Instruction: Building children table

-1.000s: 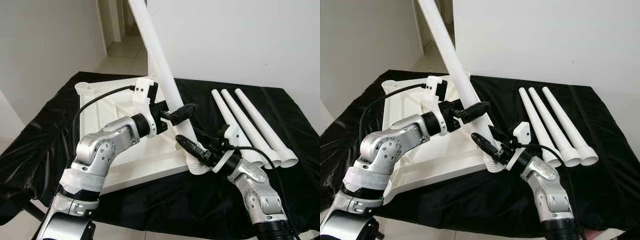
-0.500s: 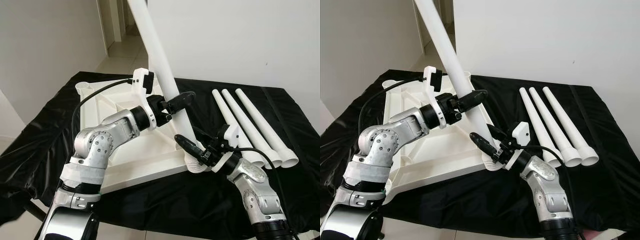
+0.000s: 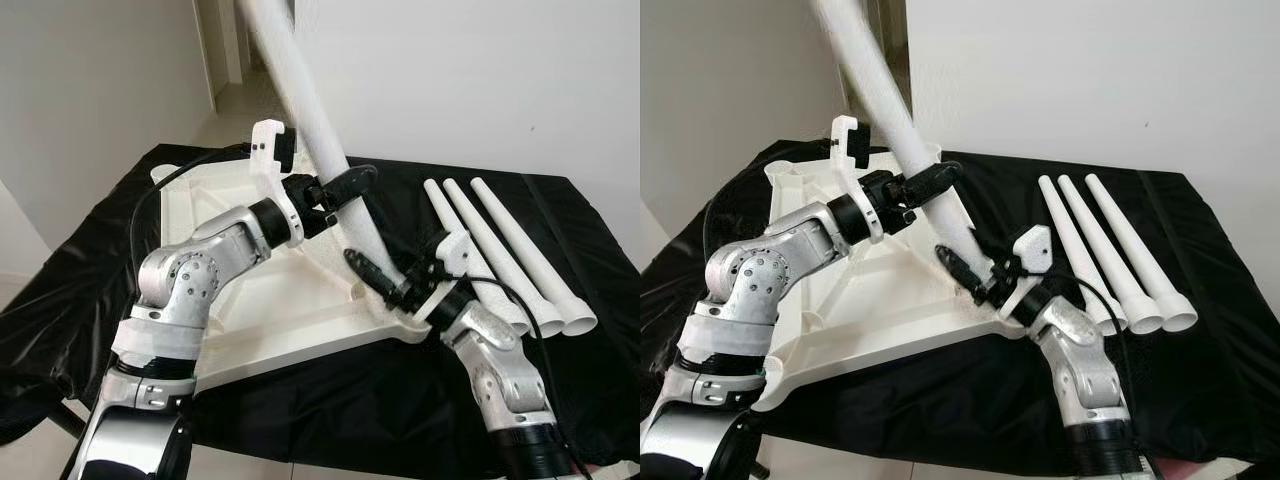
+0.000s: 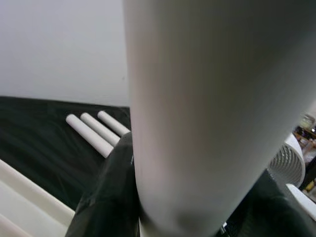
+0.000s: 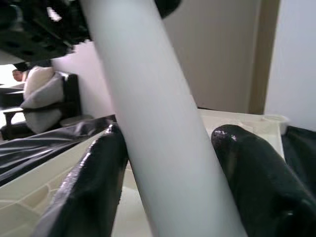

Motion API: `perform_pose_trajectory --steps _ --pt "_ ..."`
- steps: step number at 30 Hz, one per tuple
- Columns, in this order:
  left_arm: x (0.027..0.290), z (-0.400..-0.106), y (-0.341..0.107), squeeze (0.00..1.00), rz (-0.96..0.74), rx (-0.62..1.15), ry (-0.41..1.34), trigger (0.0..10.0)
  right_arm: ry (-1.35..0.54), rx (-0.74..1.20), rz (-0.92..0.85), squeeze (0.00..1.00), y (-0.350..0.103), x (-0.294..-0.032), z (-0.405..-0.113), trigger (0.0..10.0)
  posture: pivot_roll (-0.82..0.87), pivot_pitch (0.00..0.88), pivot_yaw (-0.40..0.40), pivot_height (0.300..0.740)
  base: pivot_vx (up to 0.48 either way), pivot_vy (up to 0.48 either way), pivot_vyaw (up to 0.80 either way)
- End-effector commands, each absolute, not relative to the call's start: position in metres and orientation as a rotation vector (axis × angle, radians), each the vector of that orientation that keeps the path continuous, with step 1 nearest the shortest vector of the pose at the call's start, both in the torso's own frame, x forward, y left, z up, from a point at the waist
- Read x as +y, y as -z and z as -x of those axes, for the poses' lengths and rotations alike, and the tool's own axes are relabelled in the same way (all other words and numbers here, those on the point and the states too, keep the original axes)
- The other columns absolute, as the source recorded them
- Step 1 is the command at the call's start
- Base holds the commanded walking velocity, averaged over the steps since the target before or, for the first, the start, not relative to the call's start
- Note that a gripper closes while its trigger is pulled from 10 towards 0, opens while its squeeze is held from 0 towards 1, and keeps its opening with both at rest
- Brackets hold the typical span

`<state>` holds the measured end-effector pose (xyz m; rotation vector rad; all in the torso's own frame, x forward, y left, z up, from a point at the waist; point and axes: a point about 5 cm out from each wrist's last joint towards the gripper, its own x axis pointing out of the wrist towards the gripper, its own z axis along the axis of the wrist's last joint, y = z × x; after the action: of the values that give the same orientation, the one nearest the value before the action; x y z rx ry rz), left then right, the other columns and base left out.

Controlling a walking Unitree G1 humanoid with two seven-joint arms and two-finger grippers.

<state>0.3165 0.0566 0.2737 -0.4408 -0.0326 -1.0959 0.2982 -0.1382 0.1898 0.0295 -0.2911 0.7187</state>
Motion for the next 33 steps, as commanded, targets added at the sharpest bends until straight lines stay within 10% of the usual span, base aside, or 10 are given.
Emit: perform_pose_trajectory --steps 1,16,17,33 --pt "0.04 -0.309 -0.27 0.0 0.431 0.025 1.177 10.0 -0.572 -0.26 -0.048 1.0 -0.186 -0.153 -0.308 10.0 -0.02 0.0 0.062 0.74 0.0 0.0 0.0" --pt "0.046 -0.33 -0.294 0.0 0.372 -0.025 1.035 10.0 -0.463 -0.236 0.052 1.0 -0.198 -0.139 -0.329 10.0 -0.02 0.0 0.052 0.74 0.0 0.0 0.0" --pt "0.045 -0.333 -0.301 0.0 0.372 -0.062 1.007 10.0 -0.466 -0.227 0.067 0.0 -0.201 -0.134 -0.333 10.0 -0.03 0.0 0.045 0.74 0.0 0.0 0.0" --pt "0.026 -0.338 -0.331 0.0 0.335 -0.228 0.897 10.0 -0.54 -0.149 0.079 0.0 -0.197 -0.102 -0.336 10.0 -0.04 0.0 0.033 0.74 0.0 0.0 0.0"
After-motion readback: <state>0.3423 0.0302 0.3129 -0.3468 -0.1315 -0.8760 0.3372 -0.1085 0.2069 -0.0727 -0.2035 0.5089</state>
